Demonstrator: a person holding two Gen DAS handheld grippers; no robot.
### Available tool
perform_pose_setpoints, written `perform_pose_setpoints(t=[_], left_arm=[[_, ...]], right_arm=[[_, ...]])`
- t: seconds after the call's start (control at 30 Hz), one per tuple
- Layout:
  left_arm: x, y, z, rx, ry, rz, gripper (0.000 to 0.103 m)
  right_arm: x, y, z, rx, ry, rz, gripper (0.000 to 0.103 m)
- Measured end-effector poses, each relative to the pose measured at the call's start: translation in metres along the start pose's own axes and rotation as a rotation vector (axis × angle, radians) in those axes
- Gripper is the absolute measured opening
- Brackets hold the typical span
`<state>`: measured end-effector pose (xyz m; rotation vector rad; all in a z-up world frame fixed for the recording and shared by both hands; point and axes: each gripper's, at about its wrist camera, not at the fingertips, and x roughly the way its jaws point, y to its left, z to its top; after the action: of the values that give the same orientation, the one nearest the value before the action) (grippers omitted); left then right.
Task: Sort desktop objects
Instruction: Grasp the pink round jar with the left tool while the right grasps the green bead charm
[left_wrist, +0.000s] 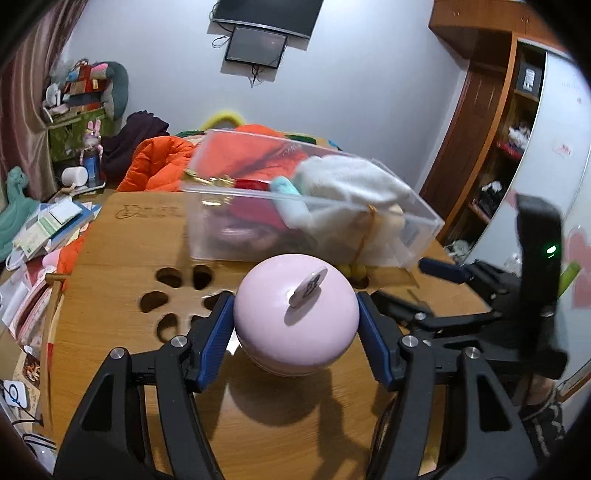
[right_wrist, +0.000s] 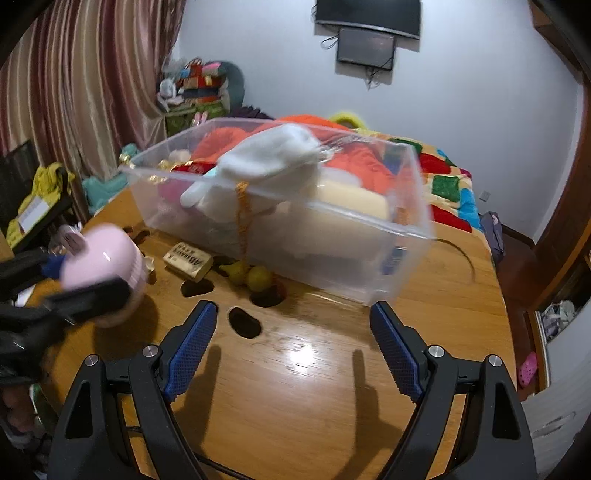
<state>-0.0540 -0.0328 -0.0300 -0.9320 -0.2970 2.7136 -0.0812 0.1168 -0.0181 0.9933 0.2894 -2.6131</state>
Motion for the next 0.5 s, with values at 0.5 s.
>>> perform_pose_setpoints(t=[0.5], left_arm=[[-0.016, 0.043, 0.016, -0.039, -0.055, -0.116, 0.064]], right_arm=[[0.045, 0.016, 0.026, 0.115, 0.129, 0.034, 0.053]])
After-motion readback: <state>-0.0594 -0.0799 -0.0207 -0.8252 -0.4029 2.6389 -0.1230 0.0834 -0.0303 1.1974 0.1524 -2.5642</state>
